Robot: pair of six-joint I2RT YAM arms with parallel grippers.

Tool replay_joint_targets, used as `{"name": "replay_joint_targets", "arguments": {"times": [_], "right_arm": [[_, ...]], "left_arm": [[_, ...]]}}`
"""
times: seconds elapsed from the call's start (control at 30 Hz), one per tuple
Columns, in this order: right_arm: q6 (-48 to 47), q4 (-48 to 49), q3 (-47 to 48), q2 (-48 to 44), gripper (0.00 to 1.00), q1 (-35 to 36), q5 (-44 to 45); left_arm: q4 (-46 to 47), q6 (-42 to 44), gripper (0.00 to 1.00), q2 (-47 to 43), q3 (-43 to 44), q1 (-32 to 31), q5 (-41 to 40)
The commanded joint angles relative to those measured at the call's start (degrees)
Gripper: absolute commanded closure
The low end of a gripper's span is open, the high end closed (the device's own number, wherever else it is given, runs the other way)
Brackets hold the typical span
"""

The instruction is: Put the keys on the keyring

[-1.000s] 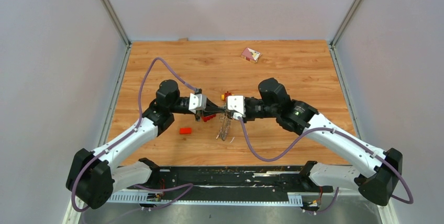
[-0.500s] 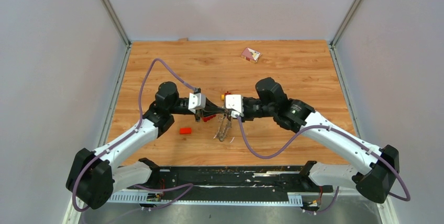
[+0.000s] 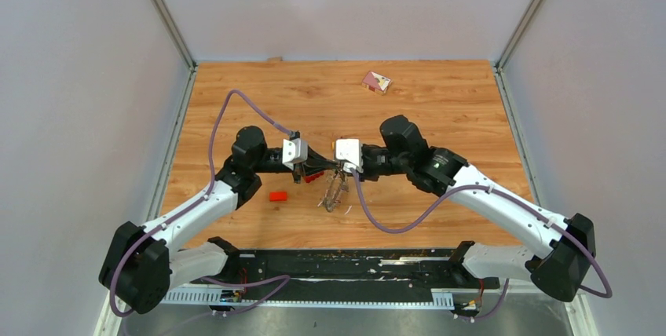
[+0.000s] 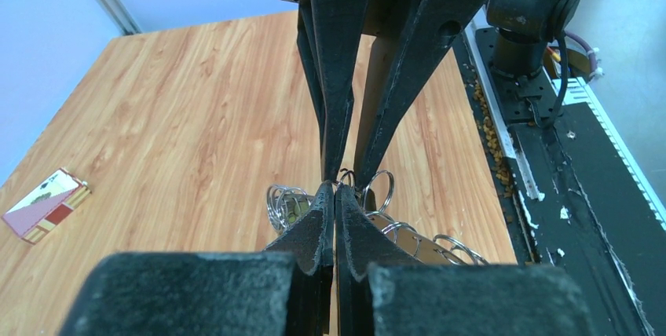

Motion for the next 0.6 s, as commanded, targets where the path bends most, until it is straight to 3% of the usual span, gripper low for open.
{"name": "replay_joint_targets", "arguments": {"times": [0.0, 0.13, 0.43, 0.57], "right_arm": [[2.6, 1.3, 2.5, 1.3, 0.84, -0.1, -1.2], [3.3, 1.4, 2.9, 2.0, 0.86, -0.2, -1.2], [3.6, 2.0, 3.0, 1.7, 1.0, -0.4, 0.1], [3.2, 2.3, 3.1, 1.2, 1.0, -0.5, 0.8]], "left_arm": [[6.6, -0.9, 1.0, -1.7, 0.6, -0.3, -0.5], [6.7, -0.7, 1.0, -1.6, 0.2, -0.3, -0.5], [6.2, 0.2, 1.0, -1.9, -0.3, -0.4, -0.1], [4.3, 2.0, 1.0, -2.0, -0.3, -0.4, 0.7]]}}
